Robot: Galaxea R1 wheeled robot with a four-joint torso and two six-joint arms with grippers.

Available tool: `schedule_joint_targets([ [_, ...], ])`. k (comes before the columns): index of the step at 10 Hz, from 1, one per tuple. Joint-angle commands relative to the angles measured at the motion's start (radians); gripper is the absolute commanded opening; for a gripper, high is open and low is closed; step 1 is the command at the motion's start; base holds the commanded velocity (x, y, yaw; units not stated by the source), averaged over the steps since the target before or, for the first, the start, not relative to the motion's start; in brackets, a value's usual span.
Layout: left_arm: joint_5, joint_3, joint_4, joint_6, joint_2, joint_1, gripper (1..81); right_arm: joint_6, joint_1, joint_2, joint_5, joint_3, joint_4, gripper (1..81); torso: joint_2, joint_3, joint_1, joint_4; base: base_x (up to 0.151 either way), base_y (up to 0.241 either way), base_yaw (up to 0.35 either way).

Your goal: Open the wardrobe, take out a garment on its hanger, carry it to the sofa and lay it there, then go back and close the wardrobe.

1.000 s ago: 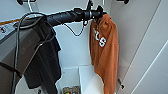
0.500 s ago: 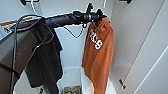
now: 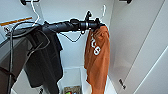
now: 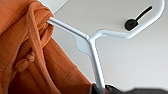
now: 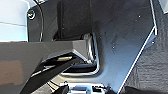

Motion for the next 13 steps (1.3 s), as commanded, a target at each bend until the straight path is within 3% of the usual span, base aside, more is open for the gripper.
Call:
schedule_joint_targets([
  [1,0.067,0.023,0.013,0.087,-0.033,-0.178,1.0,-0.002,0.029,0.009,-0.05,0.006,-0.009,81.1,0.0,0.0,0.0,0.0,0.0,0.0,0.0],
  [6,0.052,0.142,0.029,0.092,-0.115,-0.11,1.0,-0.01,0.026,0.005,-0.039,0.006,-0.01,81.1,0.0,0.0,0.0,0.0,0.0,0.0,0.0],
  [8,0.052,0.153,0.039,0.092,-0.122,-0.083,1.0,-0.011,0.026,0.004,-0.039,0.007,-0.013,81.1,0.0,0.062,0.0,0.0,0.0,0.0,0.0],
  [9,0.052,0.153,0.047,0.09,-0.122,-0.073,1.0,-0.011,0.027,0.004,-0.039,0.007,-0.013,81.1,0.0,0.024,0.0,0.0,0.0,0.0,0.0],
  [13,0.052,0.217,0.053,0.11,-0.16,-0.014,1.0,-0.013,0.029,0.004,-0.038,0.007,-0.013,81.1,0.0,0.043,-0.001,0.0,0.0,0.0,0.0],
])
